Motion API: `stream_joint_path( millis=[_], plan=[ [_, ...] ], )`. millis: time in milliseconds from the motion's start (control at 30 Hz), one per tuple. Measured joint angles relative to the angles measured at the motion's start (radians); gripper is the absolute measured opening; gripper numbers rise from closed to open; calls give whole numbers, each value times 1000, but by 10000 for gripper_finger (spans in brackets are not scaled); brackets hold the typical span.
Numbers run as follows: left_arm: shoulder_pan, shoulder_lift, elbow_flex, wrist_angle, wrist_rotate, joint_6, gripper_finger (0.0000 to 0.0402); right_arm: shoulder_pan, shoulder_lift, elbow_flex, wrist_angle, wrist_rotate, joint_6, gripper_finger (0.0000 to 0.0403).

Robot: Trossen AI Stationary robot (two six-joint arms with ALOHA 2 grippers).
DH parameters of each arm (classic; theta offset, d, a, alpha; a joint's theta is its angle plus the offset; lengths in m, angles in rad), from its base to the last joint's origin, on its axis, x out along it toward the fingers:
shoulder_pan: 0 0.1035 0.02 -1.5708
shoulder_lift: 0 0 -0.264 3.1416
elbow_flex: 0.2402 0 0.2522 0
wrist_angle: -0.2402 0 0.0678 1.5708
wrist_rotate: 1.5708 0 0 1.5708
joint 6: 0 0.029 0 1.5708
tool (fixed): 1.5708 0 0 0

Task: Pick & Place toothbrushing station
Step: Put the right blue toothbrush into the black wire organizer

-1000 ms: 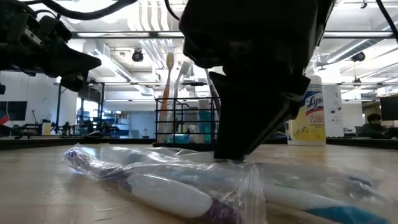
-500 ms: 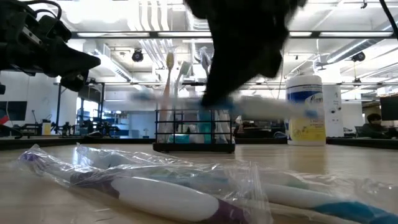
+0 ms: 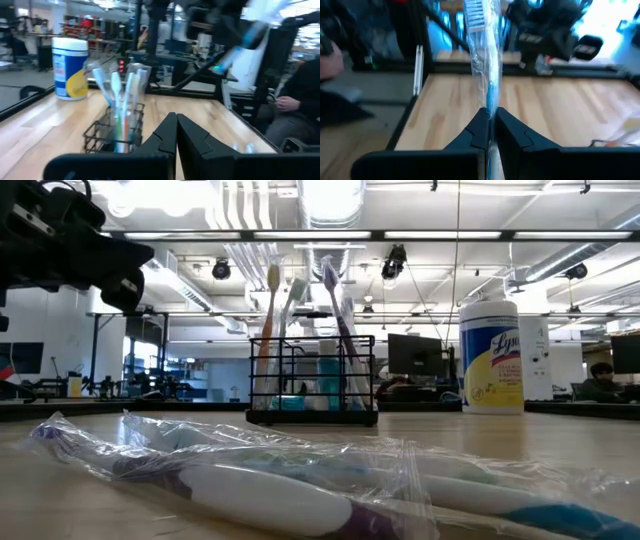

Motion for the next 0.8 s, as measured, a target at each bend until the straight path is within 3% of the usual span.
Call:
stream_joint_path(
  millis=[200,333,467,600,733,800],
  plan=[
    [0,0,0,10,26,1,10,-50,-146,-349,429,-81,-50,15],
    [-1,0,0,30,29,16,10,-73,-168,-535,709,-83,-152,15],
    [-1,1,0,106,4,41,10,-140,-139,-683,1012,-180,-166,15],
    [-1,5,0,147,-48,21,10,-200,-103,-750,1141,-207,-139,15],
    [0,25,0,173,-156,-1,10,-221,-50,-743,1142,-215,-165,15],
    [-1,41,0,210,-147,0,10,-222,-20,-716,1148,-213,-187,15]
  ],
)
